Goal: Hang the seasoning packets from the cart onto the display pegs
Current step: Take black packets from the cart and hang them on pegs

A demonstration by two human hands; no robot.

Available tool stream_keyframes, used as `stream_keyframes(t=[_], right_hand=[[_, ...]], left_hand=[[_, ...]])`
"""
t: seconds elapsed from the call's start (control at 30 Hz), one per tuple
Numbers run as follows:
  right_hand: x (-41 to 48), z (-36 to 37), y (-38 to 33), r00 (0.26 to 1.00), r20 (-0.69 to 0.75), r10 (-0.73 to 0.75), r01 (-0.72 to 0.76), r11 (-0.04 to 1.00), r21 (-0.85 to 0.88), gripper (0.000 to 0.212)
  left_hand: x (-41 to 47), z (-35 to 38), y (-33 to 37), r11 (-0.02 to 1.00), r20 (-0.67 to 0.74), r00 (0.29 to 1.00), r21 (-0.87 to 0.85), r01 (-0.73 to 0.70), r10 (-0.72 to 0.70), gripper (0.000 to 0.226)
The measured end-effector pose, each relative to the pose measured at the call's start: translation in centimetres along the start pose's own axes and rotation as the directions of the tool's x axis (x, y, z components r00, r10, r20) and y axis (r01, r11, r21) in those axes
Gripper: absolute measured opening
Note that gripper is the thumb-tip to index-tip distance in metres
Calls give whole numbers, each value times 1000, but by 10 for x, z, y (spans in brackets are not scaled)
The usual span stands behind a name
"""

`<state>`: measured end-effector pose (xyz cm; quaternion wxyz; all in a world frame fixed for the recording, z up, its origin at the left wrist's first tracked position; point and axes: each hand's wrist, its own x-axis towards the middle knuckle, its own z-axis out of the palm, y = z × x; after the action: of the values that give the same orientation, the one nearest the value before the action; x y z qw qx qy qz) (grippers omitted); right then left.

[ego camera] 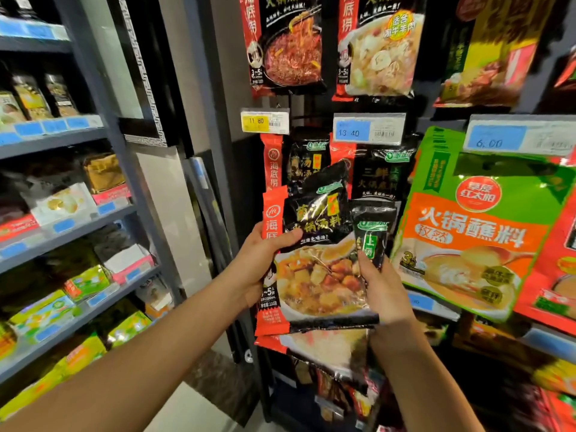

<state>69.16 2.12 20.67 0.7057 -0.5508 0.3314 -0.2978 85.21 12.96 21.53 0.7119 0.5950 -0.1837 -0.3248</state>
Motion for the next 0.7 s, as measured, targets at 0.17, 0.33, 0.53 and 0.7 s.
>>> stream_keyframes(t=[0.17, 0.33, 0.53, 0.7], right_hand=[[0, -6, 8, 992, -129, -14, 18, 999, 29, 64], [14, -25, 15, 967, -175, -187, 175, 981, -80, 65], [25, -40, 27, 938, -204, -279, 260, 959, -116, 60], [17, -49, 30, 924, -199, -326, 301, 942, -147, 54]], left_hand=[[9, -16, 19, 995, -71, 994, 53, -82, 85, 47], [34, -47, 43, 926, -85, 949, 262, -274, 304, 88], [53, -38, 46, 853, -20, 910, 359, -379, 413, 88], [71, -32, 41, 911, -87, 911, 135, -390, 403, 80]])
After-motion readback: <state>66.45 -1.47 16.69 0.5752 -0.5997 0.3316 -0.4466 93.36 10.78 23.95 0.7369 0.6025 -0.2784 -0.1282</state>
